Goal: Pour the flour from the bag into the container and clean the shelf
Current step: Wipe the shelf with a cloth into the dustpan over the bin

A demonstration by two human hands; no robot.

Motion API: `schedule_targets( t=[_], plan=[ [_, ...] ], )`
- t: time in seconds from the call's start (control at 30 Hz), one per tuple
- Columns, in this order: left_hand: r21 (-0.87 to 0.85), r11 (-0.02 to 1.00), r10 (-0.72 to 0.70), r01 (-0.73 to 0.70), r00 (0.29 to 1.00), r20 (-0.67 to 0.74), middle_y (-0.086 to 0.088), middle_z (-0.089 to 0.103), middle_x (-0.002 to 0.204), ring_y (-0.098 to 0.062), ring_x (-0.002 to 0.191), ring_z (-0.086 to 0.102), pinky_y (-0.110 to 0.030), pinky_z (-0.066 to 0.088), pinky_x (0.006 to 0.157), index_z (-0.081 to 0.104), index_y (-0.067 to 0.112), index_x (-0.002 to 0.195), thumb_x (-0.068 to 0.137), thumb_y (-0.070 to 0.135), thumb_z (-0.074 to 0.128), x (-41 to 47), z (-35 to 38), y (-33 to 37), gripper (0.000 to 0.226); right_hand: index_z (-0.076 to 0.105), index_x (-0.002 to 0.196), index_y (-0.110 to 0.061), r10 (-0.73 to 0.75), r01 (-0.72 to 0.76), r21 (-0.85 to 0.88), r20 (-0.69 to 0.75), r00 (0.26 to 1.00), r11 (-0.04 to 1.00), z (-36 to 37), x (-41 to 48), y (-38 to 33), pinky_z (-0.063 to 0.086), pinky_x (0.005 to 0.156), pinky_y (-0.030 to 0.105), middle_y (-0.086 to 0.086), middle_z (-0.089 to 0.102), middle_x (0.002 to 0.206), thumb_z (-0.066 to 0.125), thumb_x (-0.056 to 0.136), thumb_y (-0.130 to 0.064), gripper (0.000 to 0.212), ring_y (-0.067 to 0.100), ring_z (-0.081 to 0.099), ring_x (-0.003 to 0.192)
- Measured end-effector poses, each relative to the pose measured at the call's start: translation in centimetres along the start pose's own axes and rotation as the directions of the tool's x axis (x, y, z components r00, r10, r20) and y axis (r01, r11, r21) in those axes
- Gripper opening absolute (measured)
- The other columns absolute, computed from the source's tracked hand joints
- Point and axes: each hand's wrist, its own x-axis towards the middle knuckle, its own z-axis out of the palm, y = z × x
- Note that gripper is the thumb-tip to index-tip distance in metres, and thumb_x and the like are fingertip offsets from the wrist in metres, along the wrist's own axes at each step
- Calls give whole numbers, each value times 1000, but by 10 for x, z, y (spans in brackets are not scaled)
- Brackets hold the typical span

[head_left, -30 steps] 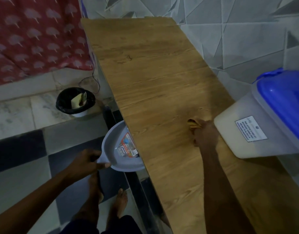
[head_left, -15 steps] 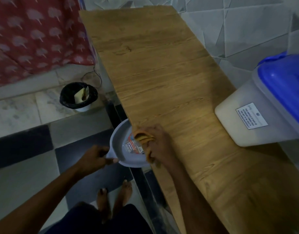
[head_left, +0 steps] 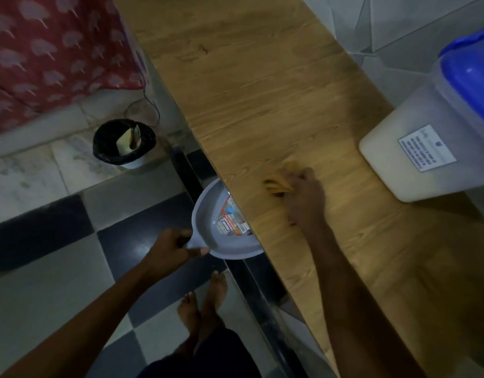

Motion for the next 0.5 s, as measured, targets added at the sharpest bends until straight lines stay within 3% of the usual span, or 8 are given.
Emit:
schedule_targets(
  t=[0.1,0.2,0.27,0.33,0.43,0.5],
  plan=[
    [-24,1000,-12,12,1000,-8,-5,70,68,-6,55,60,-22,47,55,77,12,88,84,25,78,-4,2,-6,14,65,128,-34,-258,252,62,136,957,966,22,-52,-47,51,88,45,4,54,115,57,76,-23,54,29,56,100],
    [-57,998,-18,16,1000,-21,-6,61,56,-11,52,53,-28,40,55,75,17,73,83,24,80,-4,6,-15,13,68,125,-26,-419,348,272,277,865,897,28,-87,-68,51,85,39,-2,52,111,56,76,-9,53,23,56,99],
    [-67,997,-29,27,999,-23,-1,61,57,-9,52,53,-28,40,55,75,18,74,81,27,81,-5,8,-16,14,71,123,-19,-374,254,439,213,903,862,15,-96,-65,53,75,33,1,53,108,50,76,2,55,19,58,91],
    [-70,997,-42,41,999,-14,-3,62,60,-8,53,53,-28,41,55,76,12,79,81,28,81,-7,9,-15,16,72,121,-23,-252,179,500,81,964,847,-6,-96,-48,55,61,32,6,54,109,48,76,6,58,15,60,82],
    [-89,995,-52,51,999,-7,-10,65,64,-11,55,54,-30,43,55,76,10,83,79,35,83,-9,11,-16,26,71,121,-31,-92,134,361,-133,987,923,-47,-73,4,58,51,41,2,49,110,55,81,0,53,19,63,74],
    [-83,995,-52,51,999,0,-15,67,69,-11,56,56,-30,45,54,76,11,86,72,44,81,-10,12,-16,36,69,125,-32,42,5,185,-249,968,983,-72,-50,46,58,49,44,-1,44,110,59,82,-5,52,26,62,77]
  ],
)
